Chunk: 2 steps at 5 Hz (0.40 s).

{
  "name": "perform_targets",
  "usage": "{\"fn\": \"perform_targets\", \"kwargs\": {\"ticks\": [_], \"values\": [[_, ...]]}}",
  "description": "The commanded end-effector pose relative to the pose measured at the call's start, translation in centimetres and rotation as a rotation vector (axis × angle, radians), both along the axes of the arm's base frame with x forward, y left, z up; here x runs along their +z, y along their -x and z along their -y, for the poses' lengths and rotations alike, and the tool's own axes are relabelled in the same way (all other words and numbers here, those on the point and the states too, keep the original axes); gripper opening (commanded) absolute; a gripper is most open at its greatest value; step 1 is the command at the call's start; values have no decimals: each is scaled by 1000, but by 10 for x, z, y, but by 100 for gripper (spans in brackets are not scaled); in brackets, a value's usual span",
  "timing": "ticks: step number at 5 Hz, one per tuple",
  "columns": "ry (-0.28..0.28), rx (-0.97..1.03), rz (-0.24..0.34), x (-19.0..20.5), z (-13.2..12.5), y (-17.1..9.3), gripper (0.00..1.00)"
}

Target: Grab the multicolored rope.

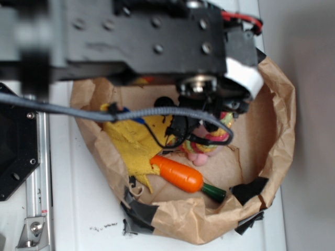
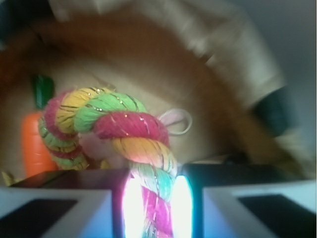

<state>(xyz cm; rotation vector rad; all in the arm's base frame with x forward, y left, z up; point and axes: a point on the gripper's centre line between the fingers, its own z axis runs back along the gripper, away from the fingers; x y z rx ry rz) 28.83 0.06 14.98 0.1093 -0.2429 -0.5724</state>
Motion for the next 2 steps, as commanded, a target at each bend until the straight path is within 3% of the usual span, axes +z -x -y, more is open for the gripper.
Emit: {"fn": "perform_targets", "kwargs": {"ticks": [1,2], "values": [[82,-8,21,54,35,4,0],[91,14,-94,47,41,11,100]]}}
